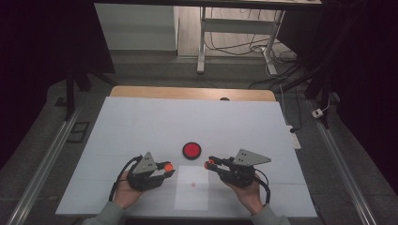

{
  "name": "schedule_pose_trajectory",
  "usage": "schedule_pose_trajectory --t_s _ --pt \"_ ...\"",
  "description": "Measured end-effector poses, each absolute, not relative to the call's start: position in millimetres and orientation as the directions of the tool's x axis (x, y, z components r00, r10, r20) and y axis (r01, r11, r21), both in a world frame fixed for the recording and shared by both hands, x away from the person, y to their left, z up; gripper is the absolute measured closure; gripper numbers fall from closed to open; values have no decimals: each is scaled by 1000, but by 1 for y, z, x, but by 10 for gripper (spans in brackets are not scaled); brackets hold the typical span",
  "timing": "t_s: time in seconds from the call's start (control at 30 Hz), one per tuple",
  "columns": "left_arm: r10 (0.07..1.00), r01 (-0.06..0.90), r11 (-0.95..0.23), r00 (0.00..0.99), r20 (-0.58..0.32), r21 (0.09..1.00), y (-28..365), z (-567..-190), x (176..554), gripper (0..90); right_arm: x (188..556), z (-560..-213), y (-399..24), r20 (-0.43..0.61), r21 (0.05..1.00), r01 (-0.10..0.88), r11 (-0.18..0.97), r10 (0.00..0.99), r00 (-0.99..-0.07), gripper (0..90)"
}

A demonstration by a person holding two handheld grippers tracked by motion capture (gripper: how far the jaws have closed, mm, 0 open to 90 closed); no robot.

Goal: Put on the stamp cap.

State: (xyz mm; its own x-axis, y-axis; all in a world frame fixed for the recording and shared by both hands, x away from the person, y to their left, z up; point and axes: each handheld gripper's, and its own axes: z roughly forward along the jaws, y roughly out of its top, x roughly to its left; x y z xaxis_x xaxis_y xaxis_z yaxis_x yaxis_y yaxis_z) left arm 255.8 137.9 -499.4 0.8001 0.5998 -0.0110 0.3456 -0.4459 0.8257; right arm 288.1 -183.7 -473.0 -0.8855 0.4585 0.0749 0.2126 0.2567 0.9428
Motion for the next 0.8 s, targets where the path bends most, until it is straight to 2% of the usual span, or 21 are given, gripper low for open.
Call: schedule_pose_trajectory --t_s 0.8 --pt "536 316 -499 844 1 807 100 -506 265 642 289 -475 -180 78 940 215 264 447 -891 724"
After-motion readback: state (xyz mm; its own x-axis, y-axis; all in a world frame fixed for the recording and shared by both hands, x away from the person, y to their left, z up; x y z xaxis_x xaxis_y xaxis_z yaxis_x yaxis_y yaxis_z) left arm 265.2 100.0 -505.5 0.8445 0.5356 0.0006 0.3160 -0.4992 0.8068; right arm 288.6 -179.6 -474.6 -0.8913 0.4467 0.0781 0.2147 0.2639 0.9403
